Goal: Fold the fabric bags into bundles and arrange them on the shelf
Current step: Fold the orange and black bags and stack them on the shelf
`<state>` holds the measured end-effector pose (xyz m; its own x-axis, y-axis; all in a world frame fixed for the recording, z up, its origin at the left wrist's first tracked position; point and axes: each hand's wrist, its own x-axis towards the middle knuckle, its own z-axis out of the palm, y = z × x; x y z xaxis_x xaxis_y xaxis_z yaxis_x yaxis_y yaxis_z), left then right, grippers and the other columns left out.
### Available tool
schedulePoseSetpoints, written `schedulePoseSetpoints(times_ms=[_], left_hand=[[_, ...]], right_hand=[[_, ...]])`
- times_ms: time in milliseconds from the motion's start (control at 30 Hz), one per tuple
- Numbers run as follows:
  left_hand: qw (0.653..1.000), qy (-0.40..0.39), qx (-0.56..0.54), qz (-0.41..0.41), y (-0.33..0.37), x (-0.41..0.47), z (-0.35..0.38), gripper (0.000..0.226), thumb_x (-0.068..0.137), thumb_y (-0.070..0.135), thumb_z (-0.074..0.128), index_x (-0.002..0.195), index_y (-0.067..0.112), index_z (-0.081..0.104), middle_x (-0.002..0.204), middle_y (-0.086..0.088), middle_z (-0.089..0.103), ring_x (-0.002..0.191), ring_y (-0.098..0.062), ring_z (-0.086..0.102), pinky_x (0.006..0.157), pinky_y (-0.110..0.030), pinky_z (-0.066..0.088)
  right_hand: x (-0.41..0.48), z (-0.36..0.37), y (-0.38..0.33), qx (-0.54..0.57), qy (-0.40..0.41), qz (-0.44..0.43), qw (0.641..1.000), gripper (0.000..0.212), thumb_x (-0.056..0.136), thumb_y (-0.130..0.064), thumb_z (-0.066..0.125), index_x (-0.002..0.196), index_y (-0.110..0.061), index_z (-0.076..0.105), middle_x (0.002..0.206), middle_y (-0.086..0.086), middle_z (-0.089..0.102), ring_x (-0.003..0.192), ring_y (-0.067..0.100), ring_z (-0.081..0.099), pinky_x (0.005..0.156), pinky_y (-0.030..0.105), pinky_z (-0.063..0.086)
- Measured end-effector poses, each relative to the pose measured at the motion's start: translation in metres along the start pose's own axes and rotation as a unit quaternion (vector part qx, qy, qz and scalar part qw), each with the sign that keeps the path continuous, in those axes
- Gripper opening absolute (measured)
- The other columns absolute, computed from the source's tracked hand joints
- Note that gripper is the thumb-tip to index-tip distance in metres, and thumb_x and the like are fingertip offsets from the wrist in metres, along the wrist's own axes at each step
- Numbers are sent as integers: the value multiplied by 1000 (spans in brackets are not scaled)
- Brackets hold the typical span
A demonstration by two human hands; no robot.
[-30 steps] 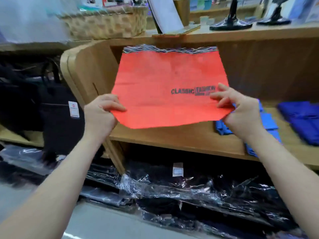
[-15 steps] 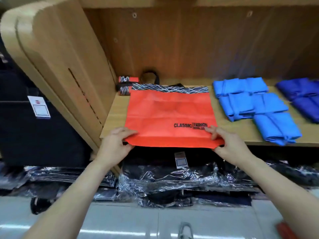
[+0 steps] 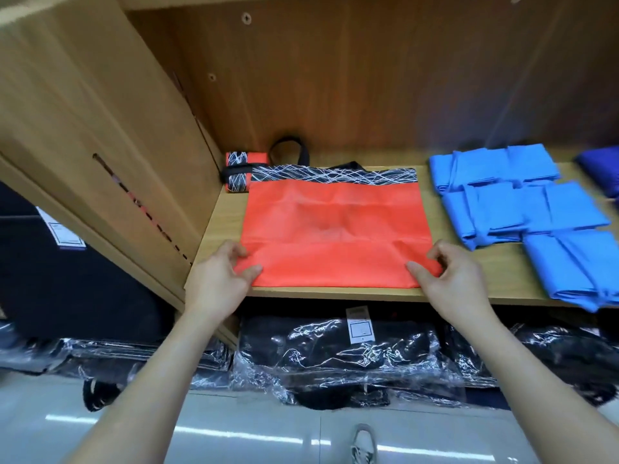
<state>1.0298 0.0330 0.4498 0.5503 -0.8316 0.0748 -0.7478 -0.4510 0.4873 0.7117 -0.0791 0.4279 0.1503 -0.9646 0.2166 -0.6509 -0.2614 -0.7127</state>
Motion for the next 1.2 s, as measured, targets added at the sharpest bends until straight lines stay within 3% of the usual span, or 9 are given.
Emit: schedulePoseSetpoints(times_ms=[167,300,433,533,633,767,900,1000,1200], left_hand=[[992,-3,67,111,0,-2,2,39,89,27,67,124,41,59,95,-1,56,96,-30,56,82,-42,51],[961,-87,107,240,-12,3,11,63,86,-2,54,136,37,54,149,0,44,140,-26,32,108,-56,35],[939,-186,125,260,-20,0,7,57,96,54,26,150,45,13,158,20,5,147,-1,-2,123,-39,7],[922,-172,164,306,-31,-2,4,80,87,51,62,152,43,15,159,18,10,147,-3,9,120,-37,15],[925,-134,126,332,-43,-6,-1,84,76,13,79,146,38,39,151,17,36,139,-7,34,112,-40,31],[931,-144,7,335,-50,-3,-12,71,76,0,78,130,42,57,133,23,55,127,-4,51,108,-35,43],[957,-201,-171,122,-27,1,-32,31,80,15,76,88,45,75,82,27,71,75,15,62,73,0,43],[945,-199,-259,16,-16,1,-33,8,84,18,71,78,23,73,50,17,62,47,6,53,48,-6,38],[989,-51,-141,13,-8,3,-12,18,86,41,68,80,25,69,63,9,66,63,-15,63,59,-32,48]], right_hand=[[-2,1,0,-34,-3,-26,999,27,80,-20,76,97,-21,55,89,-3,55,87,22,54,75,40,47],[-4,7,2,-142,-64,-139,978,43,87,-7,61,125,-27,62,138,-2,53,133,25,42,102,53,33],[-1,-4,2,-205,-215,-146,944,55,93,-46,22,147,-41,34,152,-27,21,148,6,14,119,44,6],[-7,-17,8,-248,-255,-189,915,72,85,-72,37,150,-44,22,155,-29,13,147,1,10,119,43,11],[-17,-24,18,-201,-233,-209,928,72,77,-34,74,141,-44,43,149,-26,36,140,3,32,110,41,30],[-19,-31,21,-45,-216,-162,962,43,83,-23,72,123,-36,64,129,-23,59,130,-4,45,110,27,37],[-11,-40,2,94,-243,19,965,22,78,-25,75,90,-44,76,98,-27,70,102,-11,60,96,12,43],[-9,-38,1,115,-215,105,964,13,73,-49,73,78,-38,76,67,-14,58,65,5,49,65,25,36],[-10,-18,-11,148,-94,178,968,17,84,-33,72,87,-16,73,78,-11,73,74,11,66,74,27,53]])
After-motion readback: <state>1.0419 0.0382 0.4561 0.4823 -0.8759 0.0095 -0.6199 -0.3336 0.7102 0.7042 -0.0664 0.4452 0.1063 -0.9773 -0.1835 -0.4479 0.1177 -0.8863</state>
